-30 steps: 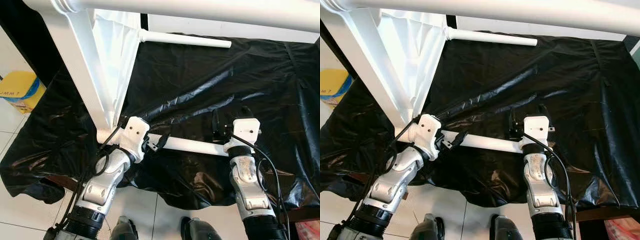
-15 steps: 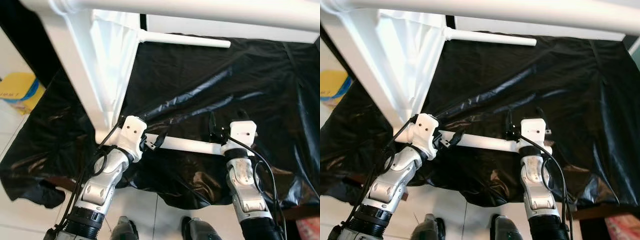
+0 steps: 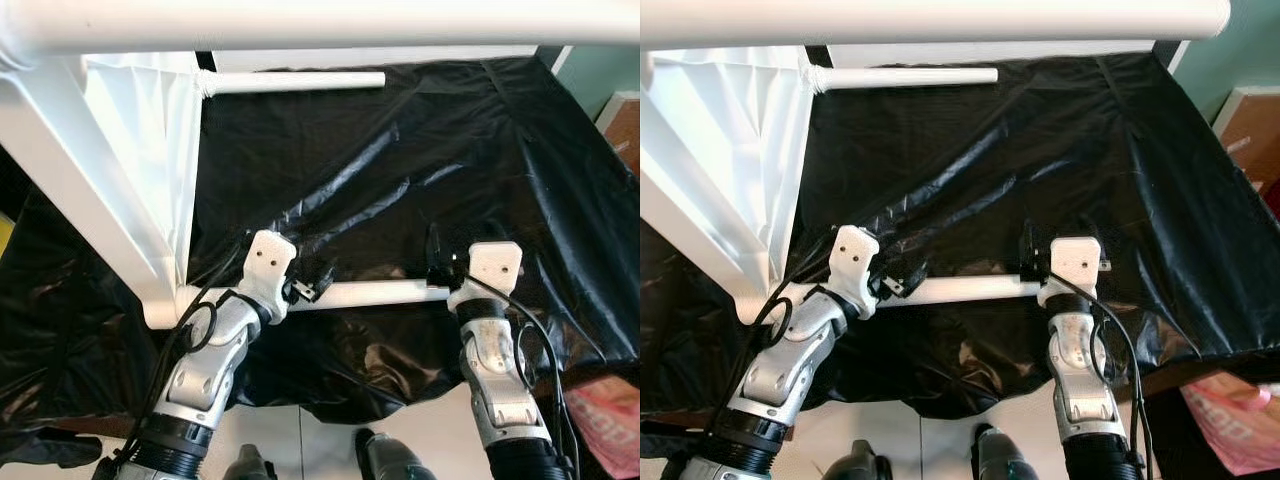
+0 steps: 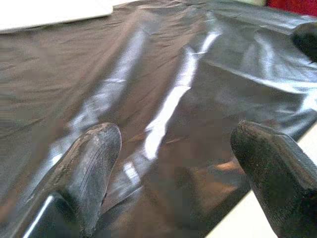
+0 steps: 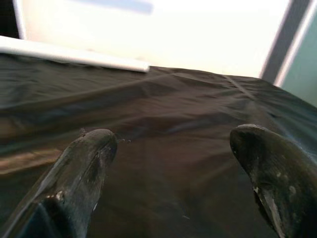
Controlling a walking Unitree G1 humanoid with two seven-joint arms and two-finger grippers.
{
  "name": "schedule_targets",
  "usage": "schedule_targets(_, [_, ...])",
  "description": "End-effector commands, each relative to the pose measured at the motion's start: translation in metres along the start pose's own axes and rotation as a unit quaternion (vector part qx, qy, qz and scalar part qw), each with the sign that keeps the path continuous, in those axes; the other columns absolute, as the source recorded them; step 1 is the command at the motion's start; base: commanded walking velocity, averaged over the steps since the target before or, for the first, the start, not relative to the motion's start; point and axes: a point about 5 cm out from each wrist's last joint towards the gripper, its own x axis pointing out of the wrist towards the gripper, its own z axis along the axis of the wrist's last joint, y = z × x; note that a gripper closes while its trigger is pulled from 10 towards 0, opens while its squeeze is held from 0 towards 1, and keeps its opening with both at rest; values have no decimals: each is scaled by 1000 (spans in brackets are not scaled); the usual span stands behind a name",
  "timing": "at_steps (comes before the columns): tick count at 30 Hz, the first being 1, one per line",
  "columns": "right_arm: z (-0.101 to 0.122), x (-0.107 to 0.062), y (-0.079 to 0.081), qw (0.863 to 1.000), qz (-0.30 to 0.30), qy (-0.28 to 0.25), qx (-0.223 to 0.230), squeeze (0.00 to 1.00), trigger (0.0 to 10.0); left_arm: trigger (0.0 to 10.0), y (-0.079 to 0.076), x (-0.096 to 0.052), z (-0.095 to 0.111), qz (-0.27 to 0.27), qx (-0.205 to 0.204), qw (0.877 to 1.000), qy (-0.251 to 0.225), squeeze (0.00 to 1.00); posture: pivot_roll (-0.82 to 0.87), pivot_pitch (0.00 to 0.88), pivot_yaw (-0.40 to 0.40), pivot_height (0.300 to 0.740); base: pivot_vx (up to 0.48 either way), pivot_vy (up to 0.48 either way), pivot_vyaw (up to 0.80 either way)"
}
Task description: Building children table
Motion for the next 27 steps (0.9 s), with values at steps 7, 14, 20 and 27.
schedule_targets(7, [-2, -1, 0, 1000, 2, 0, 1, 0, 10000, 10000, 0, -2, 1, 7, 10, 1000, -1, 0, 39, 151, -11, 740, 0, -100, 0])
schedule_targets(14, [-3, -1, 0, 1000, 3, 3, 0, 0, 10000, 10000, 1, -2, 2, 12, 6, 1000, -2, 0, 37, 154, -14, 740, 0, -464, 0])
schedule_targets(20, [-3, -1, -1, 1000, 6, 2, -1, 0, 10000, 10000, 4, -2, 4, 33, -9, 999, -13, 0, 38, 153, -17, 740, 0, -80, 0])
schedule_targets(27, [-2, -2, 1, 1000, 11, 0, 0, 0, 10000, 10000, 10, -4, 5, 52, -17, 998, -16, 0, 40, 150, -18, 740, 0, 0, 0])
